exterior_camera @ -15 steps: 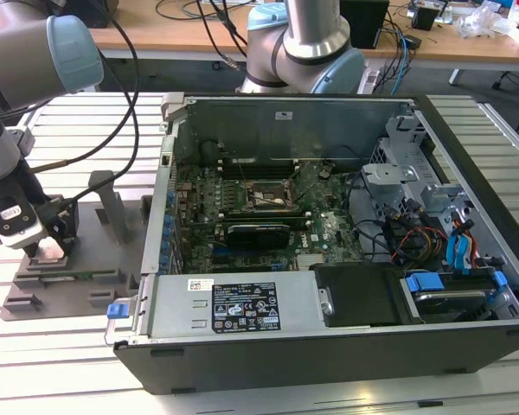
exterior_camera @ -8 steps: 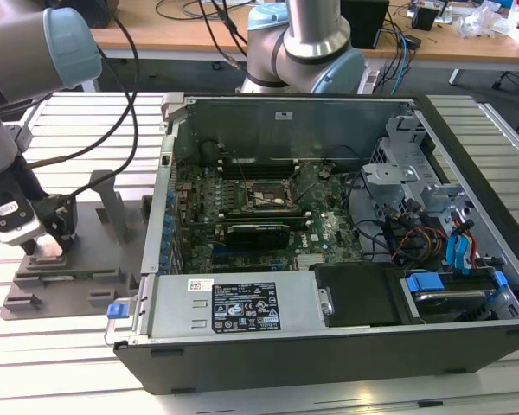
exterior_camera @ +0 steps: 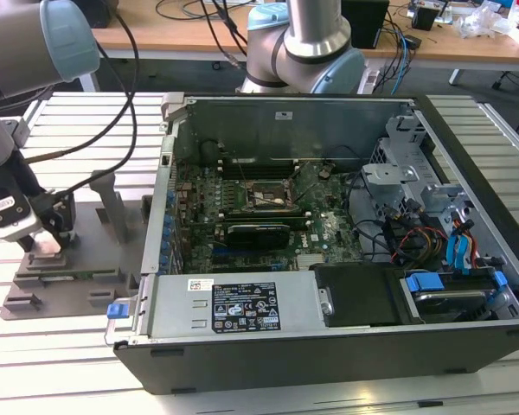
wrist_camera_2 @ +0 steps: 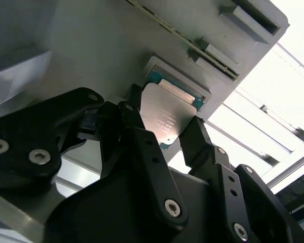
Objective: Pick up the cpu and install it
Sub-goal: 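Pick up the cpu and move it towards the insertion slot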
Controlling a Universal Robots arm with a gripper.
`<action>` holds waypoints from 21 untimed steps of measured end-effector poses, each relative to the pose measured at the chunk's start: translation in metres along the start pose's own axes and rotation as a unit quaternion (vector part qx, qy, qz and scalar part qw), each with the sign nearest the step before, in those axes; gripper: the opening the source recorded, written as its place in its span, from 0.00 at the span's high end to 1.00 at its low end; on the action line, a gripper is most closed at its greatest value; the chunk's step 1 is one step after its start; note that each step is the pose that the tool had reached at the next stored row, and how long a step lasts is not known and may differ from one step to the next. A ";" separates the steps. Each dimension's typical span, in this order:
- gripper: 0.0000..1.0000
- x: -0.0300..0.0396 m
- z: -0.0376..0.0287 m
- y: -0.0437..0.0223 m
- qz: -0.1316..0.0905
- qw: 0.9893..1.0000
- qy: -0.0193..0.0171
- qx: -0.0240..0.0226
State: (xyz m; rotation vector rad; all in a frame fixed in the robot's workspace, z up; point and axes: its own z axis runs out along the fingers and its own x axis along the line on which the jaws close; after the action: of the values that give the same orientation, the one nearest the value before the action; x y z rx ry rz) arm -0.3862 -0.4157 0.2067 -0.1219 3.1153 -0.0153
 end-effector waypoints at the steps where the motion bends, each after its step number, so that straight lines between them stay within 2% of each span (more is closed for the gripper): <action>1: 0.45 0.0000 -0.0017 0.0000 0.000 1.000 0.000 0.000; 10: 0.45 -0.0001 -0.0066 -0.0001 0.000 1.000 0.000 0.000; 21: 0.45 -0.0005 -0.0227 -0.0002 0.000 1.000 0.000 0.000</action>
State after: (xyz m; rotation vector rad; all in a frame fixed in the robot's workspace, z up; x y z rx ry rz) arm -0.3862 -0.4157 0.2294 -0.1219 3.1154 -0.0154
